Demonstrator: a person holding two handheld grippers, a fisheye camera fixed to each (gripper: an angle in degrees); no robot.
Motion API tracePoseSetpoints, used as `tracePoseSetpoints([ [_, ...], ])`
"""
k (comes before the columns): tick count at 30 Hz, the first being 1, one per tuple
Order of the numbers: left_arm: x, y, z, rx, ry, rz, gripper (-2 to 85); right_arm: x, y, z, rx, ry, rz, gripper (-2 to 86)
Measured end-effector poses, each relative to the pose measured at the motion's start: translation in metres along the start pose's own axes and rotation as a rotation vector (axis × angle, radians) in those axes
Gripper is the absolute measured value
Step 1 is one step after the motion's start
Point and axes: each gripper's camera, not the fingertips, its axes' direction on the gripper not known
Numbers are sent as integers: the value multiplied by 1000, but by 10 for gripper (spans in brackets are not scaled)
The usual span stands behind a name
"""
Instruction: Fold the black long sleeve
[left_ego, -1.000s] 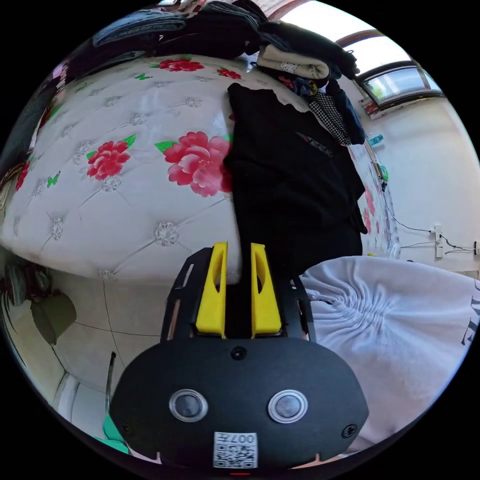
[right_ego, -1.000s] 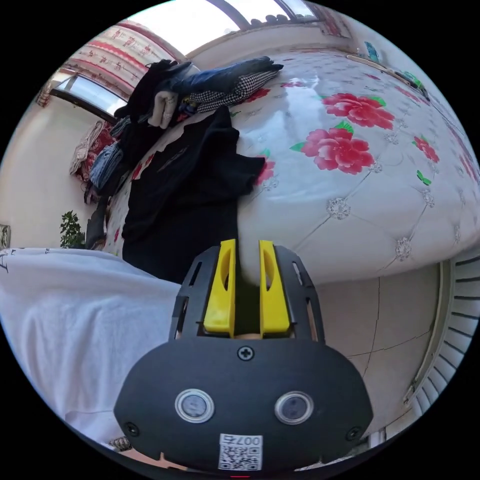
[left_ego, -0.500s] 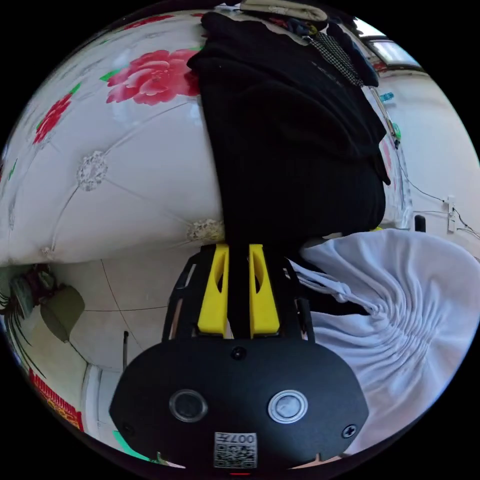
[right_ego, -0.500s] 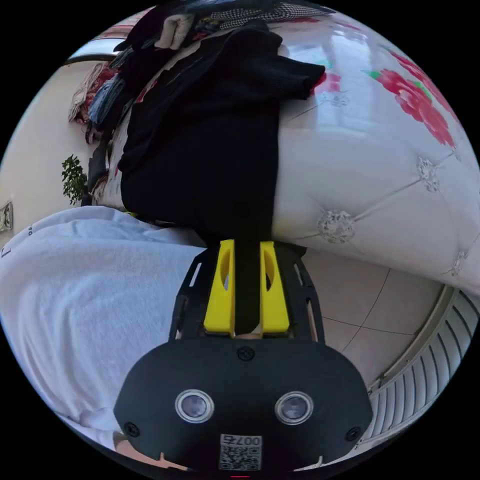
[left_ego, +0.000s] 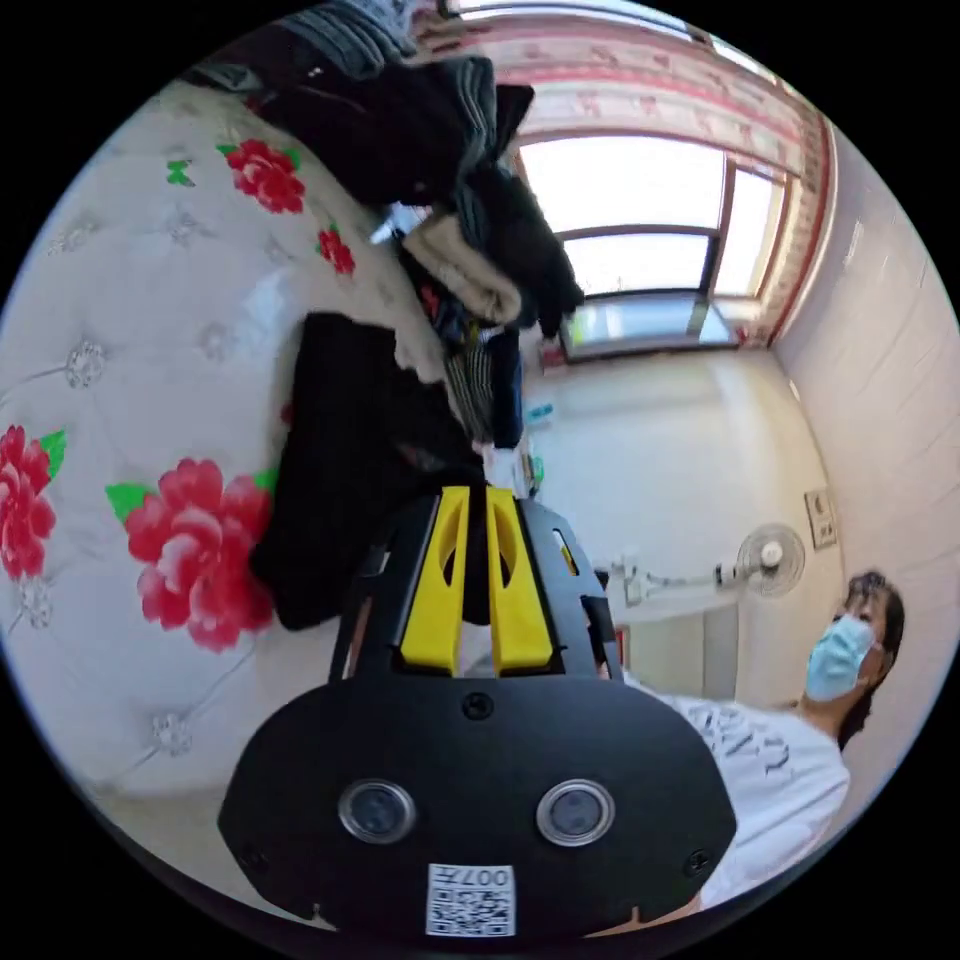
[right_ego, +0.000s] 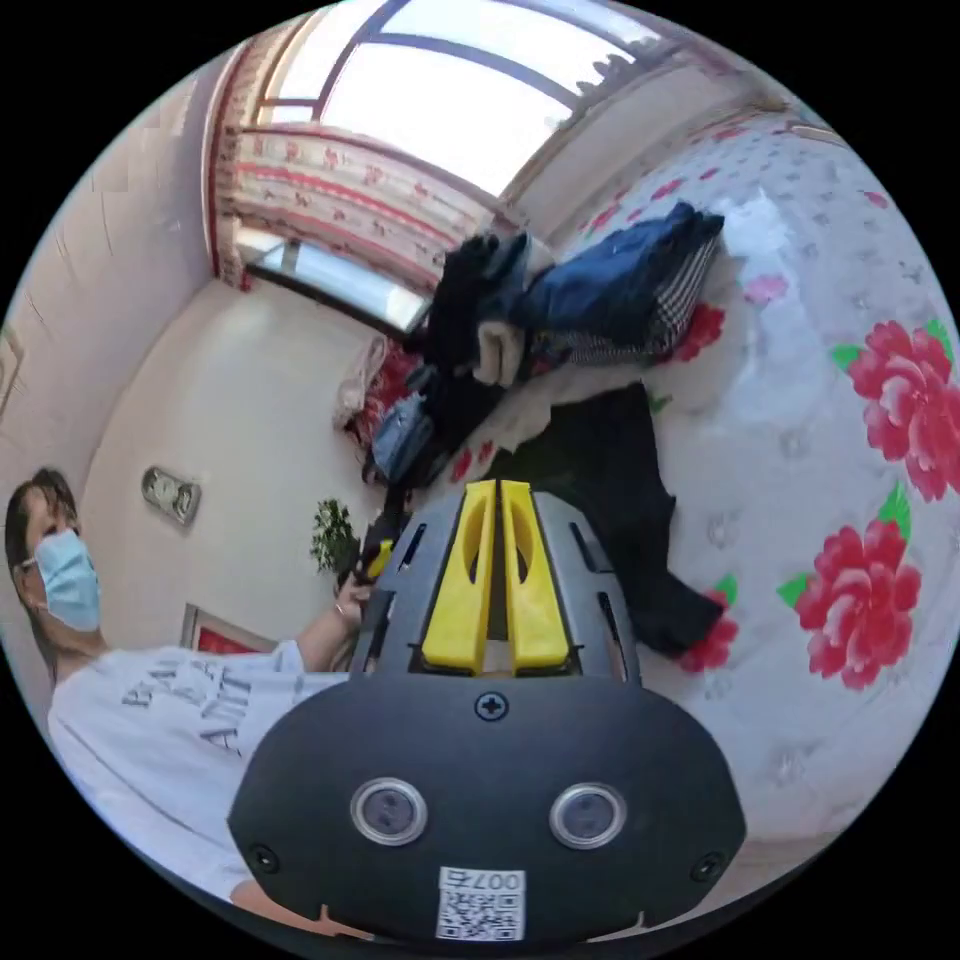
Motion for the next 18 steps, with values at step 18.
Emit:
tracePoseSetpoints([
  [18,48,-18,162,-441,-808,767,138,33,-27,109,-164,438,-14,60],
])
